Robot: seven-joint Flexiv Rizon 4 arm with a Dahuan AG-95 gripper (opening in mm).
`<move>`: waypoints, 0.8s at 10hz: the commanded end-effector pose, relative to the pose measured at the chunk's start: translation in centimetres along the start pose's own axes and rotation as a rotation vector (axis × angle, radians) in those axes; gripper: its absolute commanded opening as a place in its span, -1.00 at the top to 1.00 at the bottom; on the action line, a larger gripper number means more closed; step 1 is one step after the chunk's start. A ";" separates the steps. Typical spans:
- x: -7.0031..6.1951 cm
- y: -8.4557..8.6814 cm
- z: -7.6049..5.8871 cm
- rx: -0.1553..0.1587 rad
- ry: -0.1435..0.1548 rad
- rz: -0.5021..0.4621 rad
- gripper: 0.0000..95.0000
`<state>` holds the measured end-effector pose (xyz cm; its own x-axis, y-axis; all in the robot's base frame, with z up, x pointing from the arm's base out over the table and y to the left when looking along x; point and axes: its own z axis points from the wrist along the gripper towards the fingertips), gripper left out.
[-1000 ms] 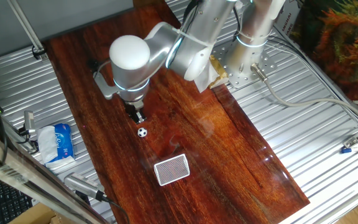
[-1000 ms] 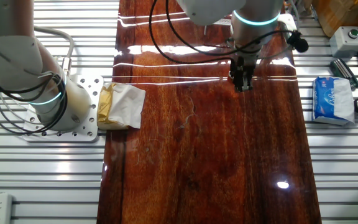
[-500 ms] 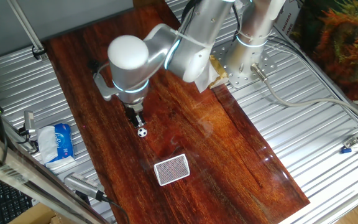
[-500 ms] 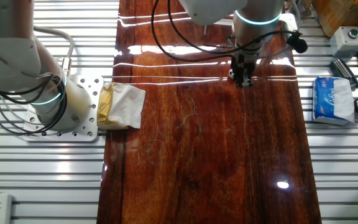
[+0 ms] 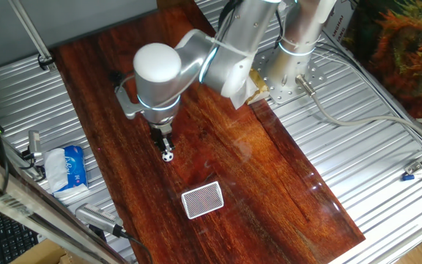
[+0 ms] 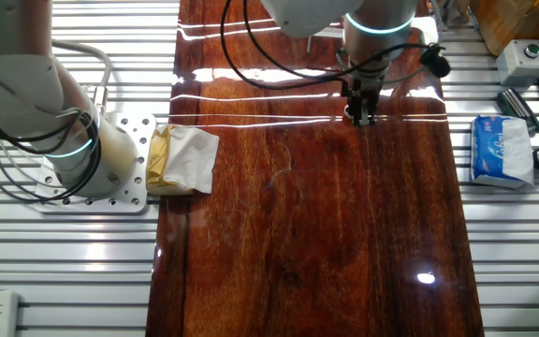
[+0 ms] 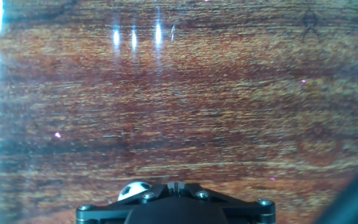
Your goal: Push the soccer ball into the goal
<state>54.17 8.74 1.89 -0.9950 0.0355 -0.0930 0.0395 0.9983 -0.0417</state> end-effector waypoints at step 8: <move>-1.2 5.8 -0.7 -0.103 0.011 0.227 1.00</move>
<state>55.58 14.56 2.37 -0.9612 0.2639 -0.0799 0.2584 0.9632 0.0736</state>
